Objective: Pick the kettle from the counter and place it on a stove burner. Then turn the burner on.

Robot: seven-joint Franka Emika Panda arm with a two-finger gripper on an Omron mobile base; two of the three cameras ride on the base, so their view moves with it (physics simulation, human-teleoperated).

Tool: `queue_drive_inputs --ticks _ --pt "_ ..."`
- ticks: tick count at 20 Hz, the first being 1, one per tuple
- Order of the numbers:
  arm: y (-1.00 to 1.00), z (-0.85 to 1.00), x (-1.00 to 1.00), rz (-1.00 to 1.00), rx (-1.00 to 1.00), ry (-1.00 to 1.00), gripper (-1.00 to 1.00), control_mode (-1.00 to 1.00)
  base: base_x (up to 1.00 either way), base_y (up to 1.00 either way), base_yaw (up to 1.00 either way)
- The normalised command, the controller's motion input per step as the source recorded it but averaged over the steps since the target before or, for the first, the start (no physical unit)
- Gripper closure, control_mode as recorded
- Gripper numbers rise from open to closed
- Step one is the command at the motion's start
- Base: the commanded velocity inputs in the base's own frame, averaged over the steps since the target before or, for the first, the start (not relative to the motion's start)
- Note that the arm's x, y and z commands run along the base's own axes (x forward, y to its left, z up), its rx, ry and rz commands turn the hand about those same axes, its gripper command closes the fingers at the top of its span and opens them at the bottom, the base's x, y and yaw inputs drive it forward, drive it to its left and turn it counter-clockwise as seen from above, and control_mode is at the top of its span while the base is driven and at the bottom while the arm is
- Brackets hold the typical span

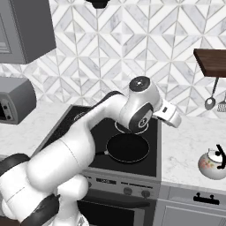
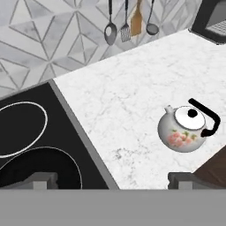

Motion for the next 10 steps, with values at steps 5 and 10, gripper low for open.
queue_drive_inputs --ticks 5,10 --pt "-0.53 -0.48 0.55 -0.01 -0.02 0.24 -1.0 -1.0 0.0 0.0 0.0" --pt "-0.57 -0.41 0.54 0.03 0.01 0.15 -1.0 -1.0 0.0 0.0 0.0"
